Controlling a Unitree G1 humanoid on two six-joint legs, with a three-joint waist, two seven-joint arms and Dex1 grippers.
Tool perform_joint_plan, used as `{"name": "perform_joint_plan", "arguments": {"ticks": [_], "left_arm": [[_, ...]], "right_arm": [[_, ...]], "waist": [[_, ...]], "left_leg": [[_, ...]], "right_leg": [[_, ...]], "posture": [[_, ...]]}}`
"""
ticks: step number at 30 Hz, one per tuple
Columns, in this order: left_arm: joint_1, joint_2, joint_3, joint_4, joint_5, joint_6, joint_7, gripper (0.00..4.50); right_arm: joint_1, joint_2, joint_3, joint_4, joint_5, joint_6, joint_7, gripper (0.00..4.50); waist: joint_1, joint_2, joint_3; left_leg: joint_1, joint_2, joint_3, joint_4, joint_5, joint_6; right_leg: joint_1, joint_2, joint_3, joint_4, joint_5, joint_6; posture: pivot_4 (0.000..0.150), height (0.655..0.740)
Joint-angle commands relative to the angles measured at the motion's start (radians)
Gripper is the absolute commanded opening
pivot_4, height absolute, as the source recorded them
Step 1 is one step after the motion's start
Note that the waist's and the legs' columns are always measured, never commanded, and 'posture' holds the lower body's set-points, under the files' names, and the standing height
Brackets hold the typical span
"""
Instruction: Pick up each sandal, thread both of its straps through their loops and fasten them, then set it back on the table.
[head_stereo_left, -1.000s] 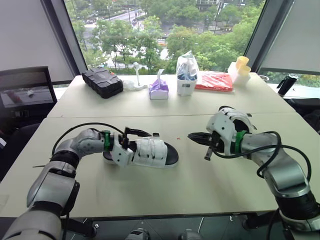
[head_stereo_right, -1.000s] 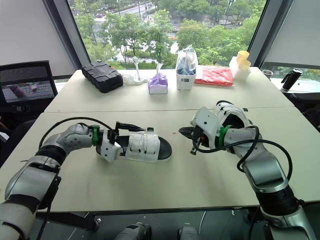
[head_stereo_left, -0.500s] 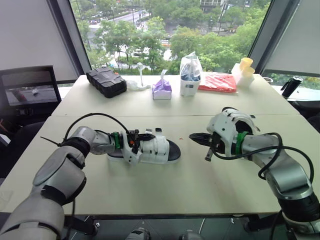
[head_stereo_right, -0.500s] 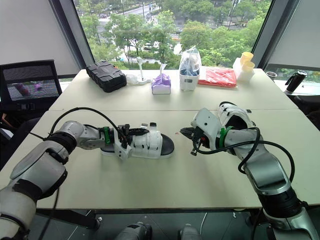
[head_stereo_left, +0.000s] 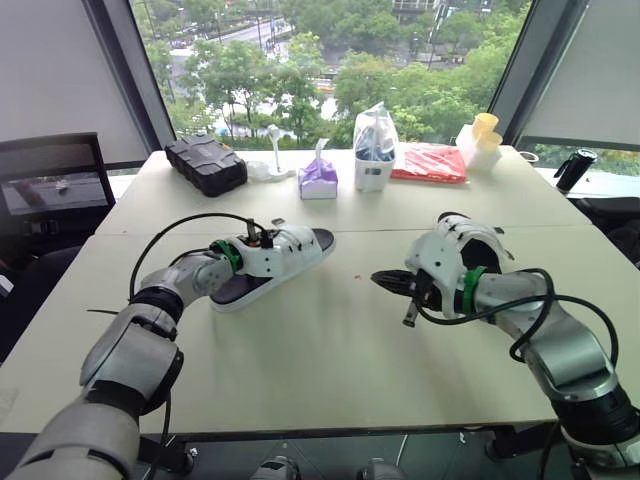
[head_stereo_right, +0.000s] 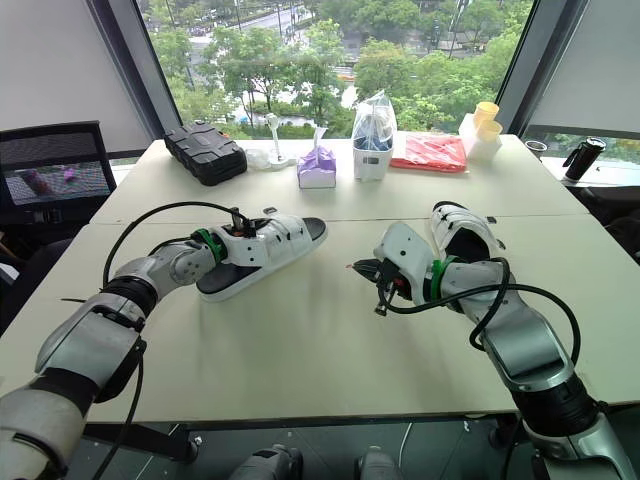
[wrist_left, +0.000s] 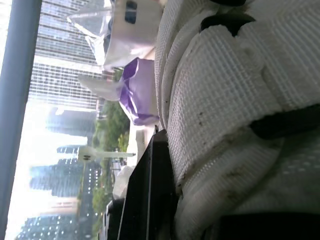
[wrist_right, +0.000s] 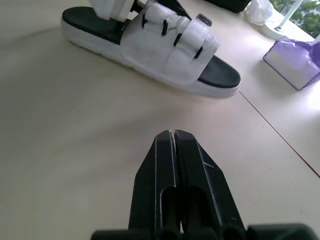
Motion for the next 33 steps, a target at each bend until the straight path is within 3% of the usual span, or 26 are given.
{"name": "perform_joint_plan", "arguments": {"ticks": [1,6,9,23,33], "left_arm": [[-0.051,-0.056,0.03,-0.013,-0.017,0.308,0.108,0.07],[-0.104,-0.202,0.041,0.038,-0.047,0.652,0.162,0.07],[-0.117,-0.258,0.045,0.046,-0.059,0.737,0.178,0.07],[-0.212,-0.4,0.091,0.076,-0.156,0.887,0.14,0.07],[-0.236,-0.451,0.056,0.096,-0.153,0.961,0.091,0.07]], "right_arm": [[-0.016,0.006,0.0,-0.013,0.008,-0.023,-0.008,0.0],[-0.028,0.009,0.014,0.004,0.005,-0.035,-0.009,0.0],[-0.028,0.007,0.017,0.003,0.005,-0.037,-0.01,0.0],[-0.025,0.008,0.024,-0.007,0.003,-0.031,-0.016,0.0],[-0.026,0.005,0.028,-0.011,0.003,-0.025,-0.027,0.0]], "waist": [[0.003,0.0,0.0],[0.009,-0.001,0.0],[0.009,-0.001,0.0],[0.009,-0.001,0.001],[0.009,-0.001,0.001]], "left_leg": [[0.0,0.0,0.0,0.0,0.0,0.0],[0.0,-0.002,-0.001,0.001,0.0,0.0],[-0.001,-0.004,-0.002,0.002,0.0,0.001],[-0.005,-0.008,-0.002,0.005,-0.001,0.003],[-0.006,-0.008,-0.002,0.006,-0.002,0.003]], "right_leg": [[0.0,0.0,0.0,0.0,0.0,0.0],[0.001,0.0,0.0,0.0,0.0,0.001],[0.001,-0.002,0.0,0.0,-0.001,0.003],[0.0,-0.007,-0.001,0.0,-0.001,0.007],[0.0,-0.007,-0.001,0.0,-0.001,0.007]], "posture": [[0.15,0.74],[0.15,0.74],[0.15,0.74],[0.15,0.74],[0.15,0.74]]}}
